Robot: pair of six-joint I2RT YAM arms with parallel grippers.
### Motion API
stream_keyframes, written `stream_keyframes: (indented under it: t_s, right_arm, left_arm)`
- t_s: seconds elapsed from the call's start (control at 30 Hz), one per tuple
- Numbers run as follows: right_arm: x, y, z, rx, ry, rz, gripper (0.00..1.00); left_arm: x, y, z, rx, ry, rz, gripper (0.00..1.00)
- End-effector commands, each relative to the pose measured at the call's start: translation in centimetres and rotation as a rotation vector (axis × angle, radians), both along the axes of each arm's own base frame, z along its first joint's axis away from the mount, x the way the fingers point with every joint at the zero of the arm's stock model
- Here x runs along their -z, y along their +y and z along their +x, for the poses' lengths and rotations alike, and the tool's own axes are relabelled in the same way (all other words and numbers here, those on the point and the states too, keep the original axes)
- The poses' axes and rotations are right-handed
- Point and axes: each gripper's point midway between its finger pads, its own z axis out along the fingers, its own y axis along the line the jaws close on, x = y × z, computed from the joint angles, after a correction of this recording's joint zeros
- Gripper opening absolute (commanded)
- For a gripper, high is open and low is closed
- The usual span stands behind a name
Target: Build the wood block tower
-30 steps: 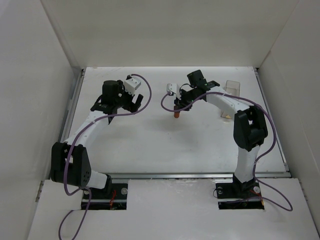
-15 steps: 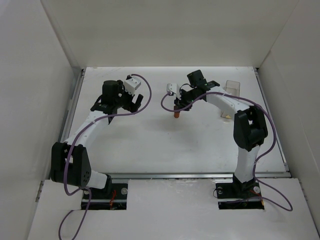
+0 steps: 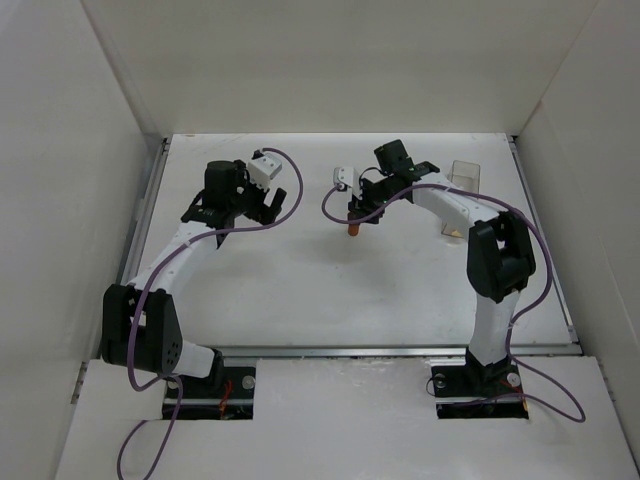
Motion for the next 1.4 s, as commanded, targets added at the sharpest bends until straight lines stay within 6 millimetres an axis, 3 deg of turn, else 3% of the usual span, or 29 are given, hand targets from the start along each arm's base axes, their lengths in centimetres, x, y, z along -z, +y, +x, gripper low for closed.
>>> stream_keyframes:
  t_s: [0.0,0.17,0.27,0.37,0.5,0.6,0.67,0.73,0.77,0.87,0.9,0.97,1.0,1.03,1.07,1.1,1.13,1.17,1.23,1.37]
  right_arm:
    - [-0.9,0.8,-0.4,-0.036,-0.020,0.022,0.53]
    - [-1.0,0.9,-0.2,-0.029,-0.022,0.027,0.59]
    - [-1.4,1.1,0.1,-0.022,-0.031,0.037,0.70]
    - [-3.2,1.7,0.3,-0.023,-0.054,0.083,1.00]
    - [-7.3,2.1,0.6,0.003,-0.134,0.161,1.00]
    - [-12.5,2.3,-0.2,0.010,-0.203,0.279,1.00]
    - [-15.0,2.1,-0.6,0.021,-0.232,0.346,1.00]
    - [-17.7,1.3,0.1,0.074,-0.296,0.432,1.00]
    - [-20.2,0.7,-0.1,0.117,-0.330,0.490,1.00]
    - [-23.9,-3.7,3.7,0.543,-0.335,0.638,1.00]
    - [-24.2,-7.4,5.7,0.838,-0.335,0.674,1.00]
    - [-24.5,-13.4,7.5,1.188,-0.364,0.686,1.00]
    - [-23.7,-16.2,8.0,1.387,-0.344,0.715,1.00]
    - [-23.1,-22.0,7.3,1.698,-0.452,0.677,1.00]
    - [-21.5,-25.9,6.2,1.903,-0.483,0.607,1.00]
    - [-20.9,-28.9,4.8,2.083,-0.537,0.594,1.00]
    - [-21.1,-32.4,2.2,2.337,-0.672,0.666,1.00]
    - [-19.9,-34.3,0.0,2.437,-0.722,0.569,1.00]
    - [-19.6,-35.3,-1.7,2.505,-0.795,0.553,1.00]
    - [-17.9,-35.1,-1.6,2.482,-0.724,0.486,1.00]
  left_arm:
    - [-1.7,0.1,0.6,-0.002,-0.071,-0.012,0.90]
    - [-1.3,0.1,0.4,-0.002,-0.062,-0.010,0.90]
    - [-1.3,0.1,0.4,-0.002,-0.062,-0.010,0.90]
    - [-1.3,0.1,0.4,-0.002,-0.062,-0.010,0.90]
    - [-1.3,0.1,0.4,-0.002,-0.062,-0.010,0.90]
    - [-1.9,0.3,0.6,-0.010,-0.081,-0.009,0.90]
    - [-1.6,0.3,0.5,-0.010,-0.079,-0.009,0.91]
    - [-1.5,0.3,0.2,-0.010,-0.079,-0.009,0.91]
    - [-1.7,0.3,0.4,-0.010,-0.088,-0.011,0.91]
    - [-1.4,0.5,0.2,-0.022,-0.086,-0.014,0.92]
    - [-1.6,0.5,0.1,-0.022,-0.097,-0.016,0.93]
    - [-1.8,0.7,0.1,-0.032,-0.110,-0.014,0.94]
    - [-1.8,0.7,0.1,-0.032,-0.110,-0.014,0.95]
    - [-1.5,0.9,0.1,-0.047,-0.107,-0.016,0.97]
    - [-2.0,0.9,0.0,-0.047,-0.118,-0.018,0.98]
    - [-2.2,0.8,0.1,-0.047,-0.128,-0.020,0.98]
    - [-2.2,1.0,0.2,-0.055,-0.129,-0.016,1.00]
    - [-2.2,1.0,0.2,-0.055,-0.129,-0.016,1.00]
    - [-2.0,1.0,0.2,-0.055,-0.129,-0.016,1.00]
    - [-2.0,1.0,0.1,-0.055,-0.138,-0.019,1.00]
